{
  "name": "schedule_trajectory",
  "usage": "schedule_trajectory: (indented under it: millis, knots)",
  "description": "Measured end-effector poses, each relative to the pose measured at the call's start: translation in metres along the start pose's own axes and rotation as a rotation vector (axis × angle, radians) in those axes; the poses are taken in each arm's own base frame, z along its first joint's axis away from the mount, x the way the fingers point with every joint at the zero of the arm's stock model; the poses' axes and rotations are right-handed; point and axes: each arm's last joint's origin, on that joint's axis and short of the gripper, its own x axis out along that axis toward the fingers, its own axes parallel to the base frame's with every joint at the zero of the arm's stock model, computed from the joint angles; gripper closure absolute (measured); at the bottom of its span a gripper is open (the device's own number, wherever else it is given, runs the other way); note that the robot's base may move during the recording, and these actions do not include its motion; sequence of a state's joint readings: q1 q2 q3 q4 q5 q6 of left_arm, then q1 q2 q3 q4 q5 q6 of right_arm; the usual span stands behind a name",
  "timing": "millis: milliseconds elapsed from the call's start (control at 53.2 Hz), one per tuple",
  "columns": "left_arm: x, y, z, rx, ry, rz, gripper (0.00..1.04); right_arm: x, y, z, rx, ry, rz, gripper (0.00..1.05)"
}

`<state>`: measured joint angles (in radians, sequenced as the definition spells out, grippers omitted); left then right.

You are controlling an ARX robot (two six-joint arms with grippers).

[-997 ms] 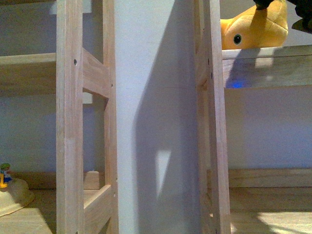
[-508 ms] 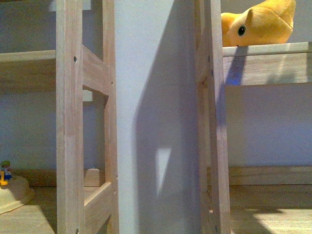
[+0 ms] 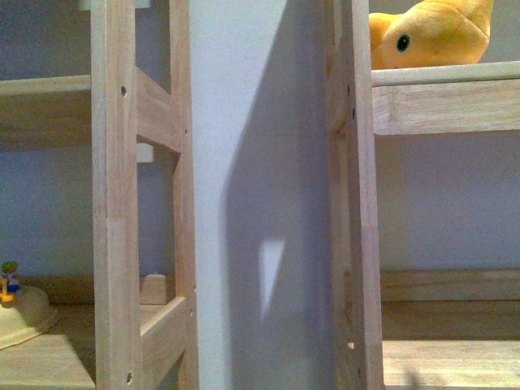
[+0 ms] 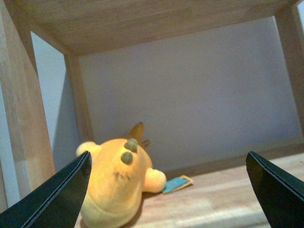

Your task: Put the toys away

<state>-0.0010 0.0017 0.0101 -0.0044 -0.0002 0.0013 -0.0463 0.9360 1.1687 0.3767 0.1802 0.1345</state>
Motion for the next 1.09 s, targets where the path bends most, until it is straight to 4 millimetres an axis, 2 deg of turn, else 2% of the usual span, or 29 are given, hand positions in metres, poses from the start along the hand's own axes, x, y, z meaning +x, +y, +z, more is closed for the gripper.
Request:
schedule_trajectory:
  millis: [150, 226, 263, 357, 489, 715, 865, 997, 1034, 1053, 1091]
  knots:
    - [0.0, 0.0, 0.0, 0.0, 0.0, 0.0, 0.06, -0.052, -0.021, -0.005, -0.018, 0.038, -0.053, 0.07]
    - [0.0, 0.0, 0.0, 0.0, 0.0, 0.0, 0.06, -0.09, -0.03, -0.016, -0.02, 0.057, -0.068, 0.07]
    - [0.0, 0.0, 0.0, 0.0, 0.0, 0.0, 0.06, -0.098, -0.031, -0.021, -0.014, 0.061, -0.063, 0.07]
    - [0.0, 0.0, 0.0, 0.0, 0.0, 0.0, 0.06, -0.124, -0.033, -0.051, 0.016, 0.126, -0.026, 0.07]
    - [0.0, 0.0, 0.0, 0.0, 0.0, 0.0, 0.06, -0.157, -0.034, -0.104, 0.048, 0.26, 0.007, 0.07]
    - [0.0, 0.0, 0.0, 0.0, 0.0, 0.0, 0.06, -0.188, -0.033, -0.145, 0.06, 0.36, 0.064, 0.07]
    - [0.0, 0.0, 0.0, 0.0, 0.0, 0.0, 0.06, -0.206, -0.039, -0.171, 0.027, 0.505, 0.061, 0.07]
    - [0.0, 0.0, 0.0, 0.0, 0.0, 0.0, 0.06, -0.207, -0.04, -0.173, 0.027, 0.513, 0.06, 0.07]
    - [0.0, 0.0, 0.0, 0.0, 0.0, 0.0, 0.06, -0.208, -0.04, -0.173, -0.004, 0.552, 0.098, 0.11]
    - [0.0, 0.0, 0.0, 0.0, 0.0, 0.0, 0.06, -0.21, -0.042, -0.176, -0.051, 0.604, 0.13, 0.18]
    - [0.0, 0.0, 0.0, 0.0, 0.0, 0.0, 0.06, -0.211, -0.046, -0.179, -0.084, 0.636, 0.185, 0.24]
